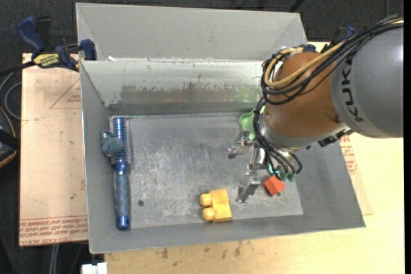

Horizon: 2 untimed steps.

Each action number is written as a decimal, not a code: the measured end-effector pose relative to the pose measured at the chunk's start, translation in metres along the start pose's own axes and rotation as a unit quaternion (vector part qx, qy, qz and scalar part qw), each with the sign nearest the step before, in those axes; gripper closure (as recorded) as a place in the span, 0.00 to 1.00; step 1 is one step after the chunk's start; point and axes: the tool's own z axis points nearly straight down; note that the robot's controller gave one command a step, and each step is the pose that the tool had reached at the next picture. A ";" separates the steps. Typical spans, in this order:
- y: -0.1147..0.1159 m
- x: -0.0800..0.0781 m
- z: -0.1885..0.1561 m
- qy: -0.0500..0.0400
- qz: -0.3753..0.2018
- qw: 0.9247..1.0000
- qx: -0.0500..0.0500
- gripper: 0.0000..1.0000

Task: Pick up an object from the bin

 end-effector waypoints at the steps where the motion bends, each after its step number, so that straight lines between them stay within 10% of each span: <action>1: 0.014 0.007 0.063 -0.006 0.089 0.996 0.000 0.00; 2: 0.016 0.004 0.062 -0.010 0.088 0.996 -0.003 1.00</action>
Offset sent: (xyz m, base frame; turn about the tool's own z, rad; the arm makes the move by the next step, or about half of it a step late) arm -0.0137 0.0169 -0.0876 0.1946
